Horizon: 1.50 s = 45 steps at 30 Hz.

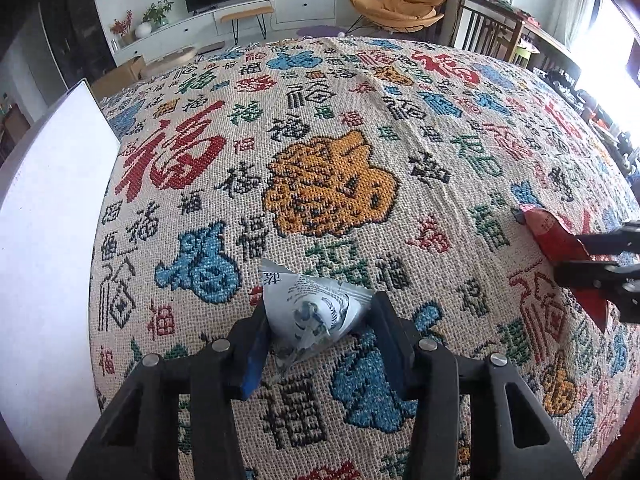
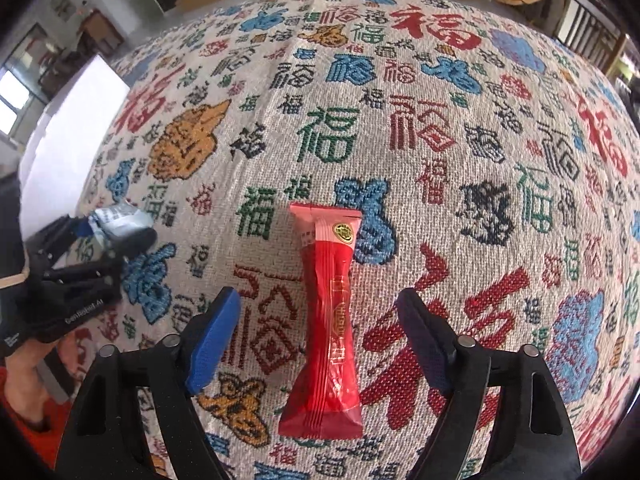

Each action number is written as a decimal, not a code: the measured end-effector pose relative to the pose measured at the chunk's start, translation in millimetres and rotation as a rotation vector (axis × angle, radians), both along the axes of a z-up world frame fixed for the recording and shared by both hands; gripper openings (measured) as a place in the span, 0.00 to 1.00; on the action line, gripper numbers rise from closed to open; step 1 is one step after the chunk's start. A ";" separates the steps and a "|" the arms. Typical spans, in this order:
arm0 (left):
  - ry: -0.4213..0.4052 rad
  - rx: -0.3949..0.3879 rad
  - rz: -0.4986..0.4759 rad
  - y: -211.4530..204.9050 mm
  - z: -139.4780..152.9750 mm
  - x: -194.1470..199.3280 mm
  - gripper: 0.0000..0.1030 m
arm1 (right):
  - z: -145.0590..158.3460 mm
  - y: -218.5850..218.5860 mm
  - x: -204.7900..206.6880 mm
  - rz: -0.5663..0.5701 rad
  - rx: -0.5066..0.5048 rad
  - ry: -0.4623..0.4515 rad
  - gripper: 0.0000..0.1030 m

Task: Organize snacks

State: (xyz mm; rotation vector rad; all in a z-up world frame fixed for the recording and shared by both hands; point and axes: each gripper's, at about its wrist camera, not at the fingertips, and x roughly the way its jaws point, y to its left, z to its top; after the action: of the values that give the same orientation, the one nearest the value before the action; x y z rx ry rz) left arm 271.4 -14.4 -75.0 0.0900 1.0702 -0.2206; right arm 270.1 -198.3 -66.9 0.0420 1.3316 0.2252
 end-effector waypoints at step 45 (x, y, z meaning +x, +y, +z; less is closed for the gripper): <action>-0.384 -0.042 0.662 302.2 147.4 -216.2 0.97 | 148.0 329.9 -80.4 0.491 0.325 -0.281 0.61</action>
State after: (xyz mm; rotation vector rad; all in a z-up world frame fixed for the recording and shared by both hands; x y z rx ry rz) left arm 55.2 287.8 72.4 -0.2510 0.6647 0.3613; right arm 189.7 131.6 81.1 -0.0428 0.9967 0.8336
